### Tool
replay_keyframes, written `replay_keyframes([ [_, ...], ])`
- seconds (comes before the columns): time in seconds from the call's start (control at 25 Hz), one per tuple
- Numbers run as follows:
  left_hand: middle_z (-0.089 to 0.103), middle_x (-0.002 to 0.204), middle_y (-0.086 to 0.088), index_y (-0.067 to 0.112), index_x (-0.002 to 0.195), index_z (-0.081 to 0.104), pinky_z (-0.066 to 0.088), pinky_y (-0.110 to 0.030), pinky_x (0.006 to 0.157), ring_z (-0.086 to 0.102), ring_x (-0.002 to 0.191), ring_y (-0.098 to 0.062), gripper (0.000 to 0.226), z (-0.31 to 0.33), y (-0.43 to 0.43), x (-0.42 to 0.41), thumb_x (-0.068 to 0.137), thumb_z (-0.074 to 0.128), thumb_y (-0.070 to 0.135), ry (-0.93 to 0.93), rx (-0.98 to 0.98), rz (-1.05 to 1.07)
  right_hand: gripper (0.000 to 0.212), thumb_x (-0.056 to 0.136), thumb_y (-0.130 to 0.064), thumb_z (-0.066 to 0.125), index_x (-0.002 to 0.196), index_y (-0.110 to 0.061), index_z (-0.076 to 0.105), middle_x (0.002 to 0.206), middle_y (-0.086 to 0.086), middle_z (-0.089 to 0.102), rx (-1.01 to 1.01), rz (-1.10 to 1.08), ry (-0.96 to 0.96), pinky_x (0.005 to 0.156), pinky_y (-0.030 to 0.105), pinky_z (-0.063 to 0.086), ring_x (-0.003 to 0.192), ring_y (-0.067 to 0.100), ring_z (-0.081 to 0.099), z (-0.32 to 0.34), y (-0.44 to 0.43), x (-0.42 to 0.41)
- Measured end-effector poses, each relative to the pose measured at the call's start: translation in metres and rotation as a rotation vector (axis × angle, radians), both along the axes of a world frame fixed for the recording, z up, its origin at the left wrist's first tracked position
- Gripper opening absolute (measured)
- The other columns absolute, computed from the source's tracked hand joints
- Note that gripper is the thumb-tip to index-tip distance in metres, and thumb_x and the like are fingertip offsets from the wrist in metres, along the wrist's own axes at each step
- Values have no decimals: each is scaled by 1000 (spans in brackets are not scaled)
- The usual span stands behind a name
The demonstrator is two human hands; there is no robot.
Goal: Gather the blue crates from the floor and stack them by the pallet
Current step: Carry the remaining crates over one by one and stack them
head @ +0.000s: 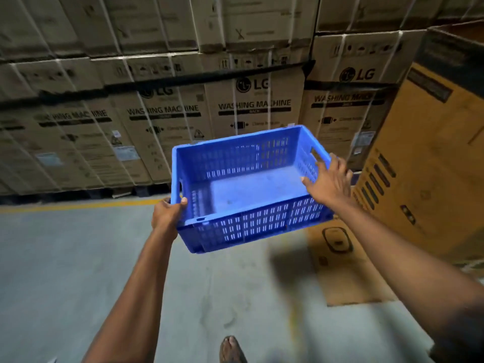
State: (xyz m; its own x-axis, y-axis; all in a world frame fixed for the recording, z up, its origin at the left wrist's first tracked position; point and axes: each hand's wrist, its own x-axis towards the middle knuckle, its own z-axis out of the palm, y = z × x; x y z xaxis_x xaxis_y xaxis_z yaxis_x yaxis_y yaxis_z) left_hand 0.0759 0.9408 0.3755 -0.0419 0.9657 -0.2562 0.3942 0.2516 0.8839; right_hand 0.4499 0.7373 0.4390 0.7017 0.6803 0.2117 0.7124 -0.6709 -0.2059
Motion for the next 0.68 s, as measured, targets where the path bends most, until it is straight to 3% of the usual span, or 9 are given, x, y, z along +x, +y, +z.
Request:
replay_keyframes([
  [0.08,73,75,0,23,83,71,61,-48,78,71,74,-27,35,13,31,-8,61,75,50,-41,16,6,68,83,-46,69,143,-25,45,164,15,7,-178,-11,55,115,53,23,148,38,15,8,50,16],
  [0.12,72,74,1,22,83,71,60,-46,78,69,72,-25,29,21,46,-10,65,77,44,-58,16,-5,62,82,-37,72,138,-25,49,163,16,4,-207,-32,101,114,52,26,146,40,21,9,73,21],
  [0.24,71,76,-2,17,85,69,58,-44,76,68,75,-28,23,29,90,-9,74,77,36,-38,33,-31,23,84,-11,68,106,-16,66,142,19,34,-55,-91,183,104,47,46,120,44,53,1,114,17],
  [0.32,73,85,-8,16,91,68,56,-45,78,71,86,-34,32,35,120,-1,75,71,43,166,103,-61,13,86,-5,65,86,-18,63,129,19,44,27,-137,188,98,47,49,113,43,55,-18,135,12],
  [0.44,70,107,-20,13,117,60,50,-44,83,65,103,-42,32,47,157,27,88,61,25,544,258,-134,13,87,-10,64,93,-18,71,121,16,50,2,-135,161,95,43,50,110,39,56,-48,166,16],
  [0.56,70,110,-16,28,146,43,48,-41,77,67,102,-39,58,47,190,64,92,53,10,783,325,-281,15,89,-14,62,95,-15,75,113,18,57,-28,-160,172,90,40,52,101,39,61,-70,197,41],
  [0.68,60,120,-17,39,153,35,50,-43,86,63,109,-37,65,16,220,88,96,50,13,956,298,-445,13,89,-14,63,93,-15,75,114,19,57,-36,-154,128,86,39,51,98,39,62,-90,227,63],
])
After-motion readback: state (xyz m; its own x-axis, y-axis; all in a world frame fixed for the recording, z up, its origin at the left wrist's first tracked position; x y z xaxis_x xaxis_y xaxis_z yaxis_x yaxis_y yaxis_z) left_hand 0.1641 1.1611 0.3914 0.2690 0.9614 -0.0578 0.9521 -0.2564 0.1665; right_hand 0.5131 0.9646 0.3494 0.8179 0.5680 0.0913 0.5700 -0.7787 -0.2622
